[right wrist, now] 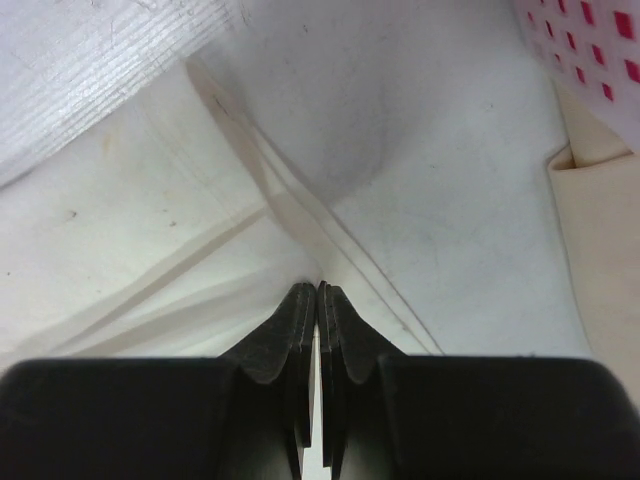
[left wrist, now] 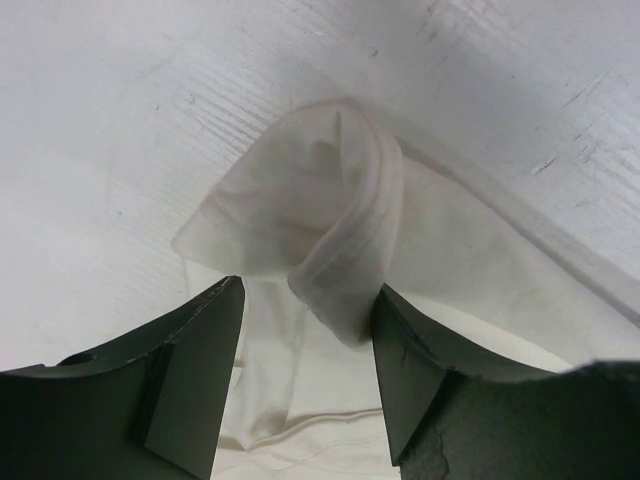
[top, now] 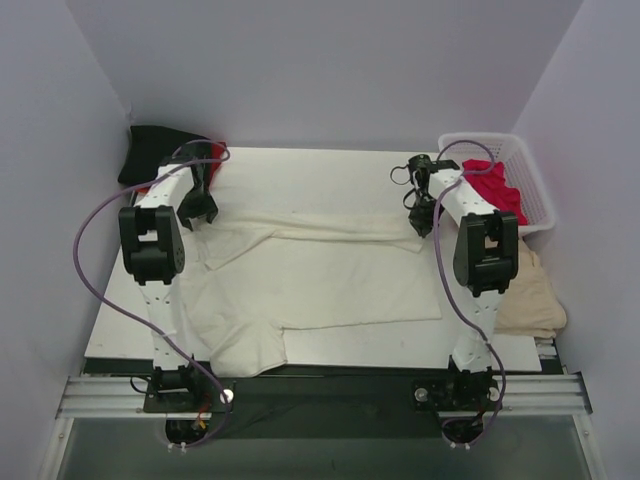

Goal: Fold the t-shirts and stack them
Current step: Fold the flattened tshirt in 1/3 of the way

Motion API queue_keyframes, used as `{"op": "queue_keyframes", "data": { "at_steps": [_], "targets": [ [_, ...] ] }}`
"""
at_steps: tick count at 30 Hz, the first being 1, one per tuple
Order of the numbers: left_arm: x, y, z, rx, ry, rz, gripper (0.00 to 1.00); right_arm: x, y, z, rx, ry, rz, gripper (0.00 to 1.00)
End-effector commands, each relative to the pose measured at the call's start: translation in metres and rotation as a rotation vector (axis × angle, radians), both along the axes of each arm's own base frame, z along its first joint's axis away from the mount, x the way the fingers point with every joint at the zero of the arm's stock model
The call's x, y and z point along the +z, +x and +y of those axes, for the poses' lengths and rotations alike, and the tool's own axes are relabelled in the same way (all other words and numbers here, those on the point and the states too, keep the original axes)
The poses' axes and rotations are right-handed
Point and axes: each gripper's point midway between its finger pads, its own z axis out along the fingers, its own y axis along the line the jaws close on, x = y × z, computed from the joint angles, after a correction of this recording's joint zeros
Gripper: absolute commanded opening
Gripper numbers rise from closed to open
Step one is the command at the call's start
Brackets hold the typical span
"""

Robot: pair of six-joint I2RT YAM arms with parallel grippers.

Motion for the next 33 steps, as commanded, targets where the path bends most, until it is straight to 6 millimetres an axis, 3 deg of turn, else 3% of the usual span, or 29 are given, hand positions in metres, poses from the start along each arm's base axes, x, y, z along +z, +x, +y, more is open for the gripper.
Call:
{"op": "queue_keyframes", "data": {
  "at_steps": [1,4,5,7,8,11,16,17,21,24,26,33],
  "targets": [
    [0.034,-0.003,0.01,-0.004,0.026,-0.054,0.64,-0.008,-0.013,-0.006,-0.002,-0.021,0.079,0.0],
    [0.043,-0.005,0.009,-0.011,0.017,-0.077,0.66,-0.019,-0.021,-0.004,-0.002,-0.022,0.114,0.0],
    [0.048,-0.005,0.008,-0.015,0.019,-0.089,0.68,-0.019,-0.023,-0.004,-0.001,-0.025,0.117,0.04],
    [0.053,-0.008,0.007,-0.022,0.017,-0.092,0.69,-0.019,-0.027,-0.004,-0.007,-0.028,0.12,0.22],
    [0.054,-0.009,0.006,-0.027,0.021,-0.091,0.7,-0.018,-0.027,-0.004,-0.009,-0.032,0.117,0.36],
    [0.056,-0.015,0.006,-0.028,0.04,-0.08,0.72,-0.008,-0.026,-0.003,-0.006,-0.068,0.085,0.5],
    [0.059,-0.019,0.006,-0.028,0.036,-0.089,0.73,0.021,-0.009,0.016,0.085,-0.139,-0.009,0.53],
    [0.061,-0.016,-0.01,-0.069,0.025,-0.104,0.73,0.03,-0.001,0.029,0.129,-0.145,-0.037,0.53],
    [0.057,-0.008,-0.027,-0.109,-0.001,-0.115,0.73,0.04,0.024,0.056,0.191,-0.092,-0.087,0.53],
    [0.047,-0.003,-0.039,-0.13,-0.006,-0.098,0.73,0.037,0.041,0.064,0.191,-0.053,-0.101,0.53],
    [0.04,-0.001,-0.043,-0.131,-0.017,-0.083,0.73,0.026,0.046,0.067,0.187,-0.022,-0.076,0.53],
    [0.012,-0.006,-0.042,-0.114,-0.008,-0.013,0.73,-0.002,0.041,0.054,0.121,0.039,-0.001,0.52]
  ]
}}
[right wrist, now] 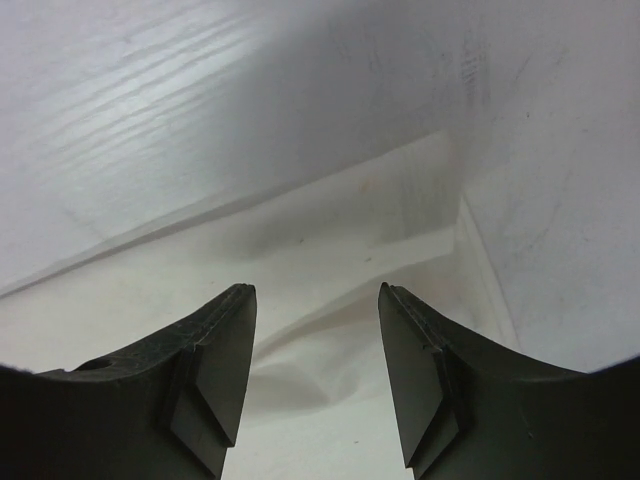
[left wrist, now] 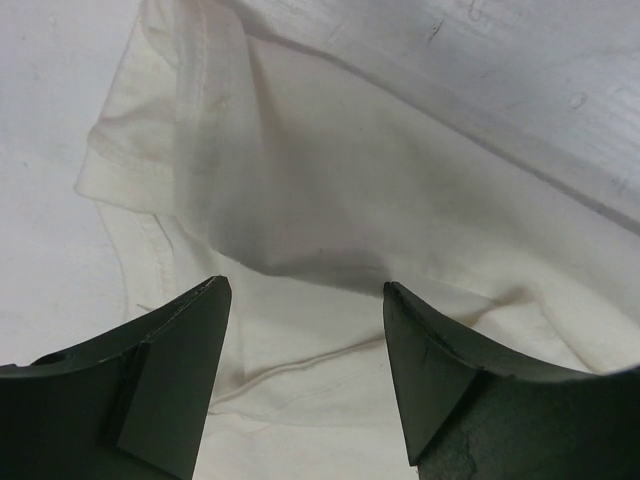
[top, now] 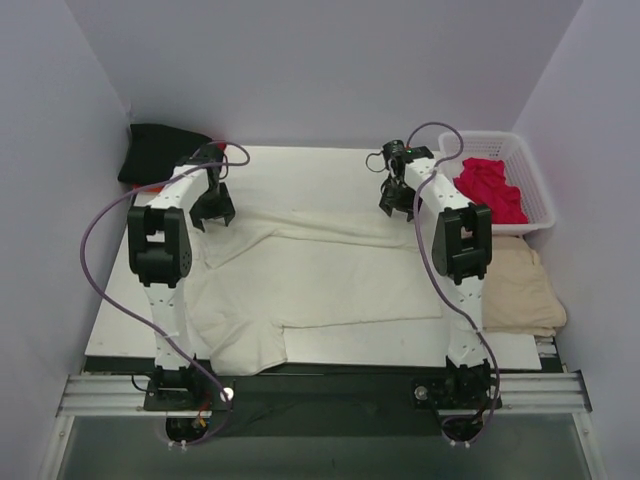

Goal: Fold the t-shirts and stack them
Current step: Fold the flattened tshirt in 1/3 of the way

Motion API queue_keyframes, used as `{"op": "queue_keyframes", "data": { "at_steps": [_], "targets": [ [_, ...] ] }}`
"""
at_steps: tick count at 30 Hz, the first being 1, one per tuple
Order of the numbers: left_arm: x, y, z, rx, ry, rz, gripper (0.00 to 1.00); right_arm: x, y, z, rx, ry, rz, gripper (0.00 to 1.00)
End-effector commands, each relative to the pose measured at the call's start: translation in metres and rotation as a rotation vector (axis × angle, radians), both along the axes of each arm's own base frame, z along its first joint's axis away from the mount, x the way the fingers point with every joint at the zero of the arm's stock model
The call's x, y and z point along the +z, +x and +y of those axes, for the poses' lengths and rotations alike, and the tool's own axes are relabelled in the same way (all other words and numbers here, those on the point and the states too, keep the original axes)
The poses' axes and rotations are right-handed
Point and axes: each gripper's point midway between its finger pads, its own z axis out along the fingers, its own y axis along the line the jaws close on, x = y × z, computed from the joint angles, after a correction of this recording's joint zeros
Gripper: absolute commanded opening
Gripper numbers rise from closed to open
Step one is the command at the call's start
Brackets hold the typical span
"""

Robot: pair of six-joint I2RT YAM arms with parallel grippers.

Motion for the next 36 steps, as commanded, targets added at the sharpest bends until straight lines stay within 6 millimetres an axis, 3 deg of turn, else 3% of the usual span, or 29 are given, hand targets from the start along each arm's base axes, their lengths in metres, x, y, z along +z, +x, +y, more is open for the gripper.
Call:
{"op": "queue_keyframes", "data": {
  "at_steps": [1,11,17,24,32,35,36],
  "targets": [
    [-0.007,0.005,0.005,0.021,0.009,0.007,0.73,-0.022,-0.023,-0.016,-0.046,0.013,0.125,0.52],
    [-0.025,-0.017,0.013,0.049,0.06,0.109,0.73,-0.047,-0.019,-0.033,-0.114,0.077,0.178,0.51],
    [-0.026,-0.007,0.01,0.037,0.055,0.116,0.73,-0.05,0.0,-0.038,-0.132,0.109,0.161,0.51],
    [-0.028,0.019,-0.002,-0.011,0.033,0.104,0.73,-0.053,0.032,-0.036,-0.12,0.139,0.11,0.53],
    [-0.049,0.061,-0.022,-0.078,-0.065,0.055,0.73,-0.027,0.072,-0.042,-0.083,0.167,-0.029,0.53],
    [-0.046,0.072,-0.027,-0.088,-0.088,0.01,0.73,-0.004,0.082,-0.045,-0.051,0.153,-0.101,0.53],
    [-0.04,0.071,-0.027,-0.091,-0.095,-0.004,0.74,0.015,0.084,-0.047,-0.046,0.144,-0.144,0.53]
  ]
}}
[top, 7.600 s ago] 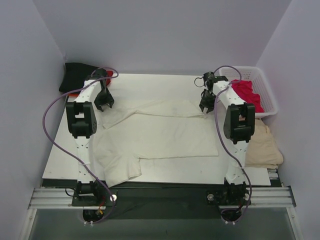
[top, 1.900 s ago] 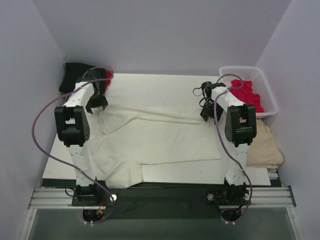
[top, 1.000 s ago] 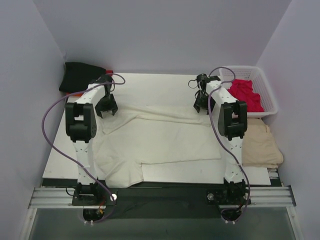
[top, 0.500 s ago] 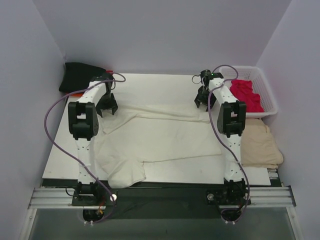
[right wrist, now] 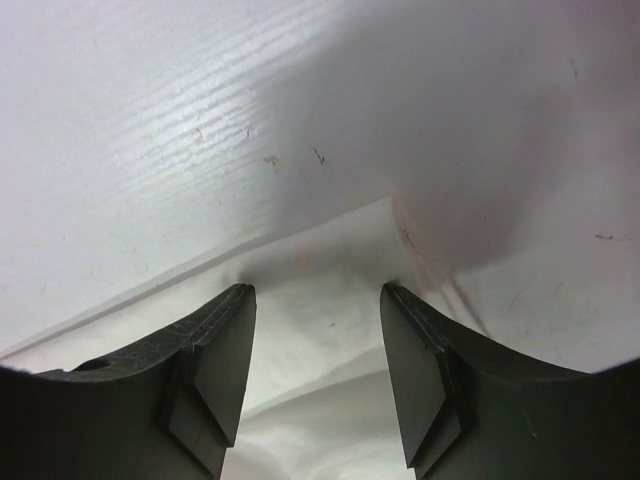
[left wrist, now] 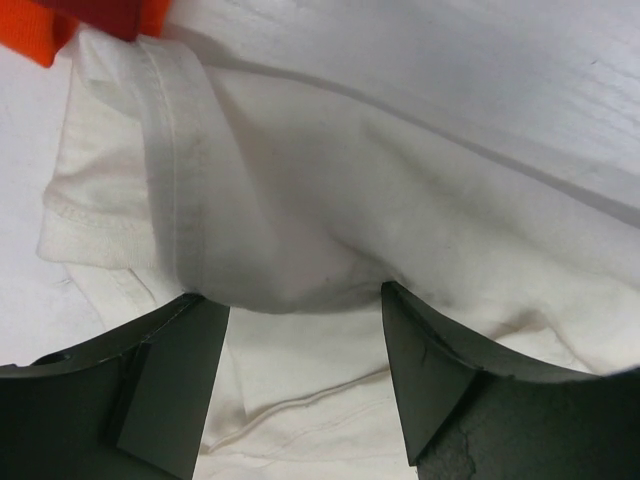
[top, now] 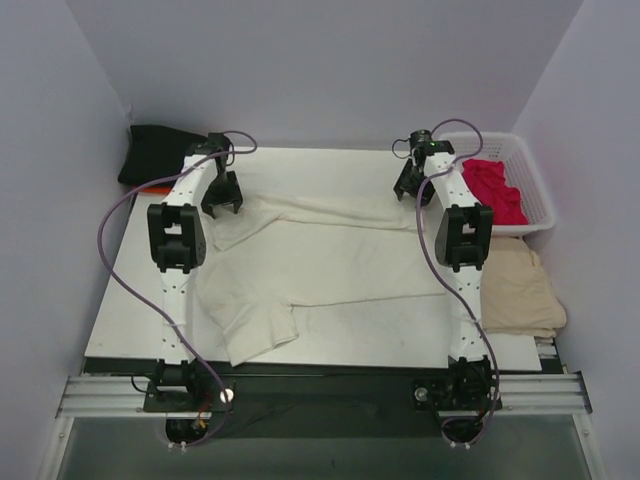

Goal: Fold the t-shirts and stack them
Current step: Fold the flattened tshirt in 1/3 of the way

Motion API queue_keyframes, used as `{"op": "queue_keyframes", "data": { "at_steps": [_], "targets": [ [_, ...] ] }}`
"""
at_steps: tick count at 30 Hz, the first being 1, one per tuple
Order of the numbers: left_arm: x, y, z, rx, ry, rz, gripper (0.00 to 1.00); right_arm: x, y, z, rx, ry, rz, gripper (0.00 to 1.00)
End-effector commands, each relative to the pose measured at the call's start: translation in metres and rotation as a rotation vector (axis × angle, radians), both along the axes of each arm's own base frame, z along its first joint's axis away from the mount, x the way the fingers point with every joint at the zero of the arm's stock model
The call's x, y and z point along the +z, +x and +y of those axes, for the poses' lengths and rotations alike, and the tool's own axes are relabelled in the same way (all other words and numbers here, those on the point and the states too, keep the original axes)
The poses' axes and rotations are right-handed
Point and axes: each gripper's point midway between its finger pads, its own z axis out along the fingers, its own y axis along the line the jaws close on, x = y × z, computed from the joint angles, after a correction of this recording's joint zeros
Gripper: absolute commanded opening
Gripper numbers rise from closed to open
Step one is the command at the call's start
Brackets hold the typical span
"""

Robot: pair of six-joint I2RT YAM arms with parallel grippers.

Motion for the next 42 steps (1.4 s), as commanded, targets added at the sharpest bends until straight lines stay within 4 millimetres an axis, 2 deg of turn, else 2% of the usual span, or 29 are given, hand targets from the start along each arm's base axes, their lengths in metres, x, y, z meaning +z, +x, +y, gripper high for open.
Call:
{"op": "queue_keyframes", "data": {
  "at_steps": [1,5,6,8,12,15,19,22,26,29,32,34,37,39,40,42],
  "targets": [
    [-0.009,0.019,-0.013,-0.03,-0.057,-0.075,0.73,0.065,0.018,-0.007,0.035,-0.031,-0.167,0.53],
    [0.015,0.022,-0.019,-0.046,-0.092,-0.167,0.74,0.109,0.016,-0.014,0.049,-0.076,-0.254,0.53],
    [0.029,0.026,-0.023,-0.057,-0.111,-0.207,0.74,0.111,0.014,-0.016,0.052,-0.086,-0.255,0.53],
    [0.031,0.022,-0.03,-0.076,-0.132,-0.207,0.75,0.124,0.01,-0.016,0.051,-0.088,-0.275,0.53],
    [0.03,0.017,-0.046,-0.123,-0.153,-0.187,0.75,0.126,0.001,-0.008,0.072,-0.099,-0.266,0.53],
    [0.029,0.015,-0.059,-0.144,-0.174,-0.179,0.75,0.122,-0.006,-0.002,0.088,-0.11,-0.247,0.53],
    [0.035,0.018,-0.06,-0.121,-0.161,-0.198,0.75,0.109,-0.015,0.007,0.108,-0.107,-0.21,0.52],
    [0.047,0.018,-0.05,-0.064,-0.105,-0.226,0.75,0.105,-0.019,0.012,0.117,-0.109,-0.199,0.52],
    [0.062,0.008,-0.02,0.075,0.038,-0.247,0.75,0.101,-0.023,0.015,0.128,-0.109,-0.184,0.52],
    [0.073,0.004,-0.008,0.115,0.098,-0.265,0.75,0.098,-0.029,0.013,0.131,-0.115,-0.167,0.52],
    [0.082,0.003,-0.005,0.119,0.102,-0.292,0.75,0.097,-0.036,0.012,0.132,-0.123,-0.155,0.52],
    [0.084,0.003,-0.009,0.1,0.083,-0.303,0.75,0.09,-0.044,0.008,0.129,-0.136,-0.128,0.52],
    [0.09,0.01,-0.027,0.044,-0.01,-0.321,0.76,0.084,-0.054,0.004,0.125,-0.143,-0.1,0.51],
    [0.083,0.009,-0.04,0.016,-0.068,-0.291,0.76,0.08,-0.059,0.003,0.122,-0.148,-0.084,0.51],
    [0.086,0.012,-0.046,0.004,-0.1,-0.293,0.76,0.08,-0.059,0.003,0.122,-0.148,-0.084,0.51],
    [0.073,0.01,-0.051,-0.002,-0.116,-0.255,0.75,0.078,-0.062,0.002,0.118,-0.146,-0.074,0.51]
  ]
}}
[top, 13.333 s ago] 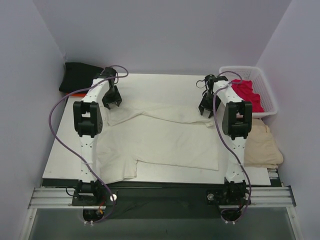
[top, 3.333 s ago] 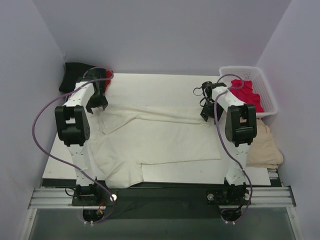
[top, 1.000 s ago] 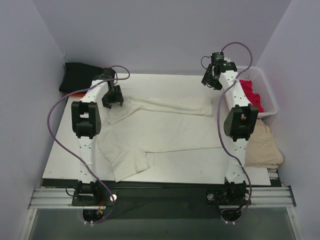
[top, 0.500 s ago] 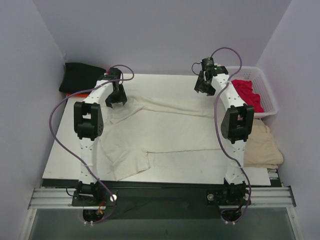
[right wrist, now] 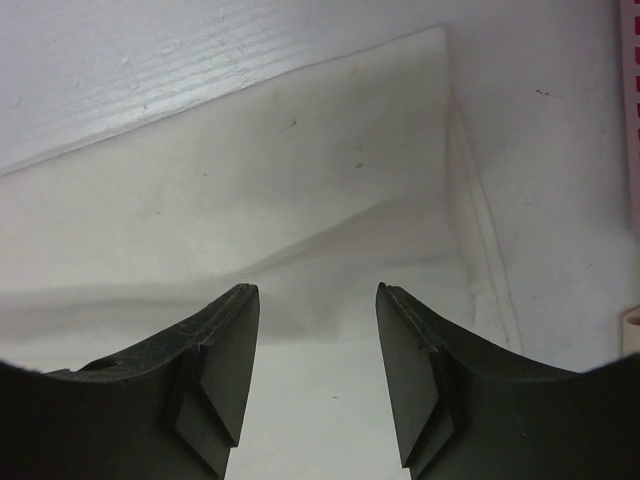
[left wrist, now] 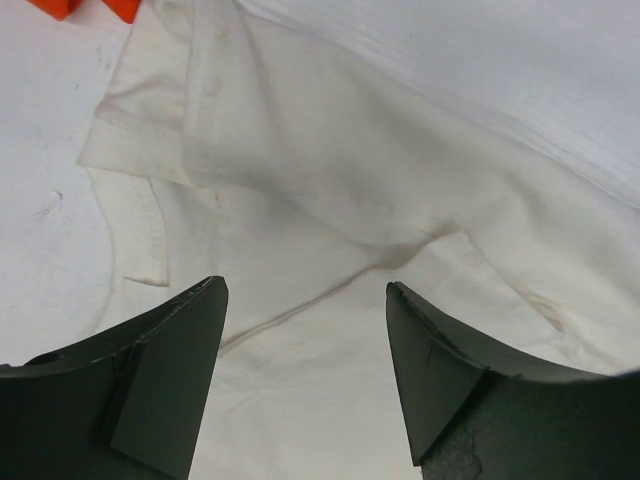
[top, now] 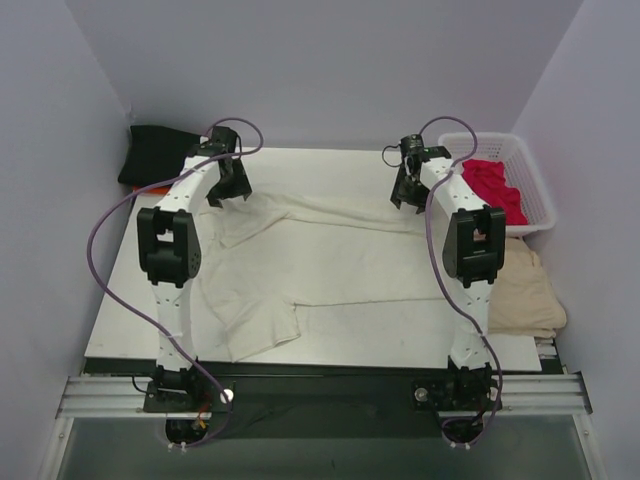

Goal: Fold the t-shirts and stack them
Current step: Fold the flattened tshirt in 1/3 of the way

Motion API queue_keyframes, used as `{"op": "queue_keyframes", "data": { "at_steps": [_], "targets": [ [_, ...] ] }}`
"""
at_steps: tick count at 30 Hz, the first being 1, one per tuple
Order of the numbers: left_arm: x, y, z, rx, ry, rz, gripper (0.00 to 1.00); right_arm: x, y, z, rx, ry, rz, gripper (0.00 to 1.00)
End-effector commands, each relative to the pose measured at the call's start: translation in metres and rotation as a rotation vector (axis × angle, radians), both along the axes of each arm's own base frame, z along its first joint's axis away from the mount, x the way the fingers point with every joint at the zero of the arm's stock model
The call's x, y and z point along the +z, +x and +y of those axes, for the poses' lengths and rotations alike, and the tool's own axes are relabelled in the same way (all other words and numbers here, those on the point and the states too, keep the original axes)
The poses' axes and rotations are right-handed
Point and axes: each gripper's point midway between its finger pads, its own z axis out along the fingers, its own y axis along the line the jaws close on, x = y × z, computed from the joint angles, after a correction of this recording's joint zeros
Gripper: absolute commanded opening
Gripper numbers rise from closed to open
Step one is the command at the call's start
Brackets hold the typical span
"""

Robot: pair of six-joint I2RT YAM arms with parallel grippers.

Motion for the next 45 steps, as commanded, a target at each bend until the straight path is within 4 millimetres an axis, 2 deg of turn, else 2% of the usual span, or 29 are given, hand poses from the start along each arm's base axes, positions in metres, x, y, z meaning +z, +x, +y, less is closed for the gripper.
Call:
{"op": "queue_keyframes", "data": {
  "at_steps": [1,15,28,37,45],
  "targets": [
    [0.011,0.011,-0.023,-0.055,-0.094,-0.027,0.75,0.034,-0.008,-0.008,-0.019,-0.023,-0.043,0.51],
    [-0.034,0.015,-0.047,-0.072,-0.163,0.044,0.7,0.028,-0.012,-0.009,-0.021,-0.028,-0.021,0.5],
    [-0.023,0.02,-0.056,-0.079,-0.202,0.016,0.66,0.02,-0.016,-0.011,-0.022,-0.04,0.007,0.49],
    [-0.036,0.016,-0.067,-0.102,-0.199,0.049,0.49,0.018,-0.018,-0.012,-0.027,-0.041,0.013,0.48],
    [-0.043,0.013,-0.064,-0.103,-0.181,0.07,0.46,0.018,-0.019,-0.013,-0.033,-0.043,0.013,0.47]
  ]
}}
